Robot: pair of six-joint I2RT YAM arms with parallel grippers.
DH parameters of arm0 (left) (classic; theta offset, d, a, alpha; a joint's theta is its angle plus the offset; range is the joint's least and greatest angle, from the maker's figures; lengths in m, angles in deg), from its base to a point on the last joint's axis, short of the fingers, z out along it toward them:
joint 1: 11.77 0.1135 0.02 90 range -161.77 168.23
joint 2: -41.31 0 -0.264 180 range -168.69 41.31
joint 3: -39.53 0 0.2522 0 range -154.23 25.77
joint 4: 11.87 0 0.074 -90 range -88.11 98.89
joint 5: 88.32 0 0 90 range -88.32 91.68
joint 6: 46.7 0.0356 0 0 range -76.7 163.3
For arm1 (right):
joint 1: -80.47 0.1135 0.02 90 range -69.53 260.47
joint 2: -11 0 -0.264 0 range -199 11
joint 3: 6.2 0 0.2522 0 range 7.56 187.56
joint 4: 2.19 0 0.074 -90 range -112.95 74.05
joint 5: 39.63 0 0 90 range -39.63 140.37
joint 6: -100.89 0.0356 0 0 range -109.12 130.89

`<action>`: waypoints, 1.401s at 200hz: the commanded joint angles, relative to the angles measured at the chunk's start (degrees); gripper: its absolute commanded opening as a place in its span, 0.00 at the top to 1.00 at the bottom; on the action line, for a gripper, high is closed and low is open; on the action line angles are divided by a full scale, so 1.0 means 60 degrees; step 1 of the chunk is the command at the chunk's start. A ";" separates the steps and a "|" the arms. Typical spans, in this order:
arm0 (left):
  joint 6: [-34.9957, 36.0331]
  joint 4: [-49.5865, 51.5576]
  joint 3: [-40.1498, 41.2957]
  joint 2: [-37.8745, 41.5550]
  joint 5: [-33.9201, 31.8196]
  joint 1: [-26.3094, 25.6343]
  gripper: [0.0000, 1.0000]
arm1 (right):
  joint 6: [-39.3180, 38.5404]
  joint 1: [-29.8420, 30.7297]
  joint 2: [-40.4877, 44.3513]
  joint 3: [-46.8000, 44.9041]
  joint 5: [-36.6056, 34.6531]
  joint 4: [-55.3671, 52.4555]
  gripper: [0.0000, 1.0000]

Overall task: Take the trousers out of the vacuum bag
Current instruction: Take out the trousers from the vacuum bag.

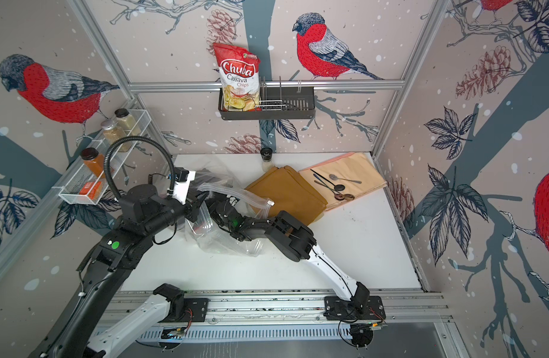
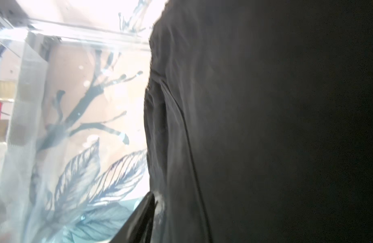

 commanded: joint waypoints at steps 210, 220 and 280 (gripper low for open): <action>0.0008 -0.0680 0.0612 0.0073 -0.0233 -0.0005 1.00 | -0.1589 -0.0212 0.0876 -0.0152 0.1097 0.0251 1.00; -0.0029 -0.0777 0.0622 0.0058 -0.0237 -0.0004 1.00 | -0.1833 -0.0188 0.1324 -0.0470 0.1004 0.0182 1.00; -0.0205 -0.1097 0.0919 -0.0063 -0.0510 -0.0005 1.00 | -0.2296 -0.0207 0.3104 -0.1920 0.1241 -0.0143 1.00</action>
